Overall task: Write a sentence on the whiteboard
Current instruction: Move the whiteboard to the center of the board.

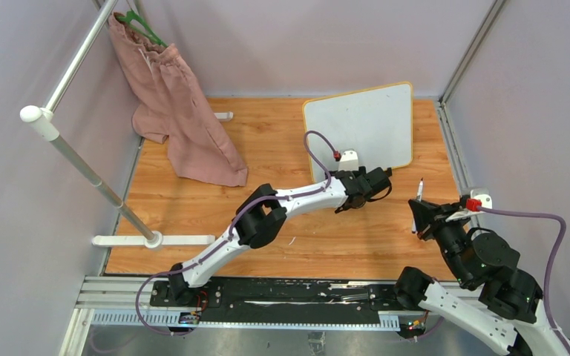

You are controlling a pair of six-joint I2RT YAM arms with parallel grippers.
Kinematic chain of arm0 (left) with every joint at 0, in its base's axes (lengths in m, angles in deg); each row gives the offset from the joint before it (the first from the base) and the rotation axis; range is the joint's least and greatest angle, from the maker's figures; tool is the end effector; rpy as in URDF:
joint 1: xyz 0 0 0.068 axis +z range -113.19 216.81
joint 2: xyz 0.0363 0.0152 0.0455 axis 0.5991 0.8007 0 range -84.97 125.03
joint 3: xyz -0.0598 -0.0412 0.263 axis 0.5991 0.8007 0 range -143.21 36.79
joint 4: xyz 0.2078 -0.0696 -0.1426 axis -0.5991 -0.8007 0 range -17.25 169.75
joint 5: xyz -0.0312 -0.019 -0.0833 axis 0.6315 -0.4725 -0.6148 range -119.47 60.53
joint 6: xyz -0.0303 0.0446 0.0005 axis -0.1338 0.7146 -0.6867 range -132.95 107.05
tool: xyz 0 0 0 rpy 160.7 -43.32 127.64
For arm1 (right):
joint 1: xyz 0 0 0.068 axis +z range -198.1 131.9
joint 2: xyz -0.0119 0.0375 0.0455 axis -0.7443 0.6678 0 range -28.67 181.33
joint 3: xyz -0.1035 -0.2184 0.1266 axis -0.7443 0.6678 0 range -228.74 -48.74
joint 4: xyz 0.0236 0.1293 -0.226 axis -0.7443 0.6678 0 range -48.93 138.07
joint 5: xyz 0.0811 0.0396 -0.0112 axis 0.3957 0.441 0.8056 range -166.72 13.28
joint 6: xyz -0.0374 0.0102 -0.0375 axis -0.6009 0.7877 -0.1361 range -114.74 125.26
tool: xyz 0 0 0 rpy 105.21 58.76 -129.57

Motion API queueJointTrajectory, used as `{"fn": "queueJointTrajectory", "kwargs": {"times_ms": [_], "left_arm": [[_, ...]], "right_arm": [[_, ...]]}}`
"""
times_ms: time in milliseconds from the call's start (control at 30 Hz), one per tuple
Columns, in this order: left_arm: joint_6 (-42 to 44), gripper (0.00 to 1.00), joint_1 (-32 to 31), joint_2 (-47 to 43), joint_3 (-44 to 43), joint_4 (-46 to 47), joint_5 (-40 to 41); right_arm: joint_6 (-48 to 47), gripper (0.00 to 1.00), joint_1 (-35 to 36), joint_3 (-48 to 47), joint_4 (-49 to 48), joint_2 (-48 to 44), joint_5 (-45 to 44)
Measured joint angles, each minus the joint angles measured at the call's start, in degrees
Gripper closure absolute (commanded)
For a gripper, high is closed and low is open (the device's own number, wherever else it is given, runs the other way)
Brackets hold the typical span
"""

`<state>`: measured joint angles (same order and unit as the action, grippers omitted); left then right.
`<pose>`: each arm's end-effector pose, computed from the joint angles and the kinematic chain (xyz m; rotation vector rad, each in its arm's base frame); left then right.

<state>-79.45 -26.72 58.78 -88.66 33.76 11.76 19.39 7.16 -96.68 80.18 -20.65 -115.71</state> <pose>0.2564 -0.4622 0.1589 -0.2582 2.3035 -0.1105 0.0239 -0.0050 0.3550 -0.0224 1.5753 0.4247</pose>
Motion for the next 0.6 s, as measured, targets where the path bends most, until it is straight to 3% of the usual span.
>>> {"fn": "queueJointTrajectory", "kwargs": {"times_ms": [600], "left_arm": [[3.15, 0.38, 0.90, 4.83, -6.25, -0.63, 4.44]], "right_arm": [[-1.79, 1.00, 0.00, 0.00, 1.84, -2.91, -0.35]]}}
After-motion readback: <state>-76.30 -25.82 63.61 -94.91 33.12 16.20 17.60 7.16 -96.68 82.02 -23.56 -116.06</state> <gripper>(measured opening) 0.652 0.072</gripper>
